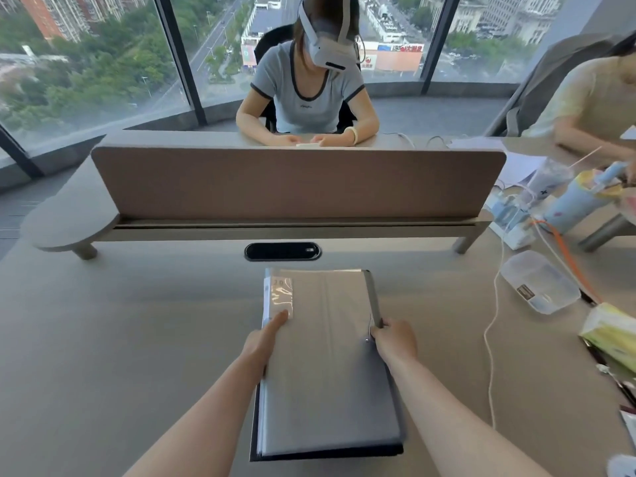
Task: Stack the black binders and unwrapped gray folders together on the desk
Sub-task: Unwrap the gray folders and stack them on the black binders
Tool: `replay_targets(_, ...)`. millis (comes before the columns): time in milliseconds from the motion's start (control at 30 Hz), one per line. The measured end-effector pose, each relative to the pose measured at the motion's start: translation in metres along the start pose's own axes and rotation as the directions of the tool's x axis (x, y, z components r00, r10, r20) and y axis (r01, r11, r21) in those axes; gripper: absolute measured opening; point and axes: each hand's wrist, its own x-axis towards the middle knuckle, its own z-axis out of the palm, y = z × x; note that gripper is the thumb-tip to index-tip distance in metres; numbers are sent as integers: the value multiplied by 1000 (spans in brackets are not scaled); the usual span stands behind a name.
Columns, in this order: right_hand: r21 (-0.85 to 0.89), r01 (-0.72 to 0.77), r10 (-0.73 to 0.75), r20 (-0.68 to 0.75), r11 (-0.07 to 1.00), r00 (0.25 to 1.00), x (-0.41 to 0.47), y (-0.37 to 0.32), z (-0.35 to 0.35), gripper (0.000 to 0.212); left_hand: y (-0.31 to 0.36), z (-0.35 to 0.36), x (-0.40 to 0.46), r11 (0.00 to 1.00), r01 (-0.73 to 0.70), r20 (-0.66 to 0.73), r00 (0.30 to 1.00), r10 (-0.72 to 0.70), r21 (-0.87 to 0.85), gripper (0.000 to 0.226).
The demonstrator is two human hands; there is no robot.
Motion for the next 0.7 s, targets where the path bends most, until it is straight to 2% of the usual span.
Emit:
replay_targets(133, -17, -17, 17, 7, 1000, 1000, 17, 7, 1, 19, 0, 12, 8, 1000, 6, -30, 1000, -5, 14, 77)
replay_targets(300, -13, -50, 50, 19, 999, 999, 27, 16, 8, 20, -10, 16, 22, 1000, 4, -99, 995, -1, 24, 90)
replay_targets(467, 3, -88, 88, 17, 996, 996, 29, 26, 14, 16, -15, 18, 29, 998, -7, -142, 990, 16, 68, 83)
replay_targets(700, -9, -109, 109, -11, 994, 994, 31, 31, 20, 17, -12, 21, 24, 989, 3, -166, 986, 22, 151, 85)
